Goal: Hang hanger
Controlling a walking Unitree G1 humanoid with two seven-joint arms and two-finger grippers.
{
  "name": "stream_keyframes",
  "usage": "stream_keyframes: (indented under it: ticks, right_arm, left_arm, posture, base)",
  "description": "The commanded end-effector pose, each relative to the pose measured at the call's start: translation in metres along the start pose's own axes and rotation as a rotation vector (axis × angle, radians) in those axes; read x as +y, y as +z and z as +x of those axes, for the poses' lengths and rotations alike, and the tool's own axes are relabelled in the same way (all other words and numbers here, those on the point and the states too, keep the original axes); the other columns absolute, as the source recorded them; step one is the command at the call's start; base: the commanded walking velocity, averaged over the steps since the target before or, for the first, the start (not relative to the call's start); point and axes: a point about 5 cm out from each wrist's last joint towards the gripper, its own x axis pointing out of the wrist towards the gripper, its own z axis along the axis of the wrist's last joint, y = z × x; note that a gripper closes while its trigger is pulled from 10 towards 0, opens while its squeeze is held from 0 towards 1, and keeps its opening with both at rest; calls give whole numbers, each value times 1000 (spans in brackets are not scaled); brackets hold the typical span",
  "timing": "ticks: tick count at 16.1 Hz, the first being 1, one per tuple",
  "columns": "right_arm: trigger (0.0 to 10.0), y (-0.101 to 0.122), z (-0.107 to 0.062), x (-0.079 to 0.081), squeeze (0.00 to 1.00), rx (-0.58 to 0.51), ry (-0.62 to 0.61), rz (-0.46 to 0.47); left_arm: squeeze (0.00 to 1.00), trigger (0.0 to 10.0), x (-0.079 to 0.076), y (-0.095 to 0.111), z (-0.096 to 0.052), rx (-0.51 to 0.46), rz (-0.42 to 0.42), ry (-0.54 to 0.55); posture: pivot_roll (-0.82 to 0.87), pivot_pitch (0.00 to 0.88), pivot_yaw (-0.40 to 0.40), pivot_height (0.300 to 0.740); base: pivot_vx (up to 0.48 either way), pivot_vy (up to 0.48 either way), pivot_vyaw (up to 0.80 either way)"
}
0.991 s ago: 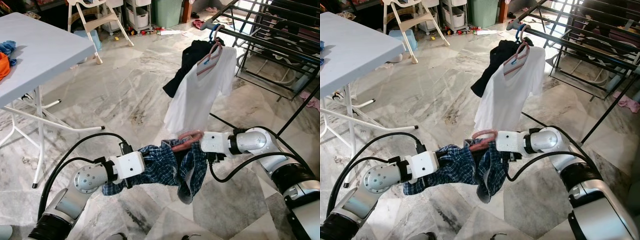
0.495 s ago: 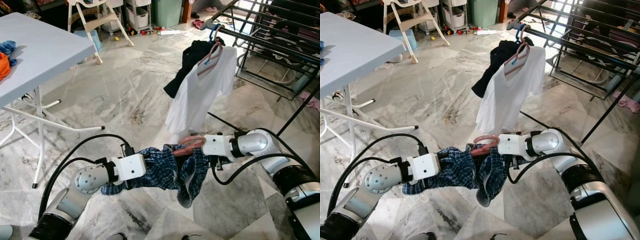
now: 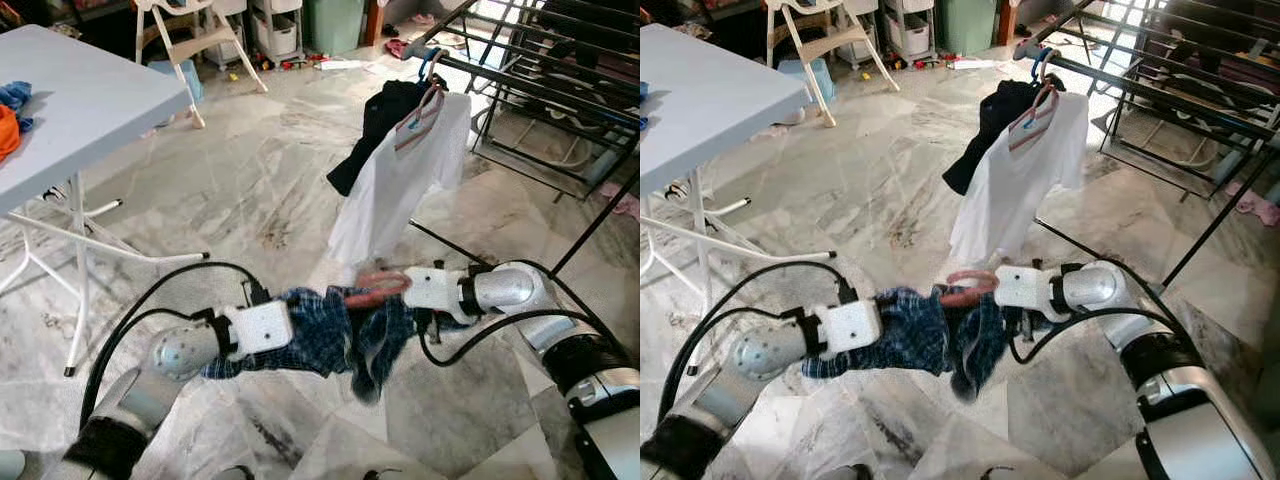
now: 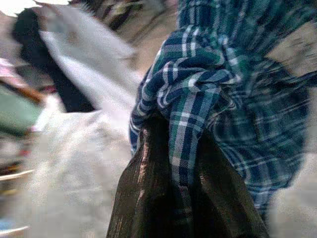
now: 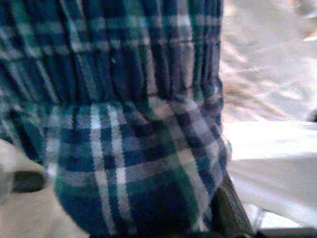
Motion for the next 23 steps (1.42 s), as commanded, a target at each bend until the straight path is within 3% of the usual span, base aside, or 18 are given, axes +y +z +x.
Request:
stream_keyframes:
  ticks: [1,2,5,7,8,10,13,14,19,21,22,23]
  right_arm:
    - [0,14,3,-12,0,-67,-112,-43]
    - [0,15,3,-14,0,-69,-134,-47]
    - [0,31,-3,-42,0,-113,-401,-100]
    - [0,35,-5,-50,0,-115,-483,-121]
    - [0,37,-6,-54,0,-111,-517,-133]
    - [0,37,-6,-56,0,-107,-536,-135]
    - [0,35,1,-48,0,-115,-488,-149]
    - [0,33,5,-38,0,-130,-405,-121]
    - [0,17,12,-11,0,-132,-128,2]
    - [0,17,11,-10,0,-137,-100,13]
    - [0,17,11,-10,0,-139,-96,16]
    - [0,17,11,-10,0,-142,-91,20]
  left_arm:
    - [0,0,28,-1,-1,26,47,170]
    - [0,314,31,-1,-2,26,54,182]
    - [0,980,59,-4,-3,60,133,319]
    - [0,1961,67,-3,-2,69,189,360]
    - [0,2980,72,-3,-2,76,207,387]
    - [0,3137,76,-2,-1,79,217,407]
    - [0,4039,78,-2,0,74,289,423]
    - [0,3922,77,-1,1,66,310,418]
    - [0,3882,72,-3,3,53,315,398]
    - [0,4235,69,-3,4,46,307,388]
    - [0,4667,69,-3,4,45,301,386]
    - [180,7608,69,-4,4,43,292,384]
  posture:
    - [-55,116,9,740]
    - [-55,116,9,740]
    - [-58,117,10,740]
    - [-59,120,10,740]
    - [-59,121,10,740]
    - [-60,122,11,740]
    - [-60,124,11,740]
    - [-61,125,11,740]
    - [-62,126,11,740]
    - [-60,127,12,740]
    - [-60,127,12,740]
    - [-58,126,12,740]
  base:
    - [0,0,0]
    - [0,0,0]
    - [0,0,0]
    - [0,0,0]
    - [0,0,0]
    - [0,0,0]
    - [0,0,0]
    - [0,0,0]
    - [0,0,0]
    - [0,0,0]
    - [0,0,0]
    - [0,0,0]
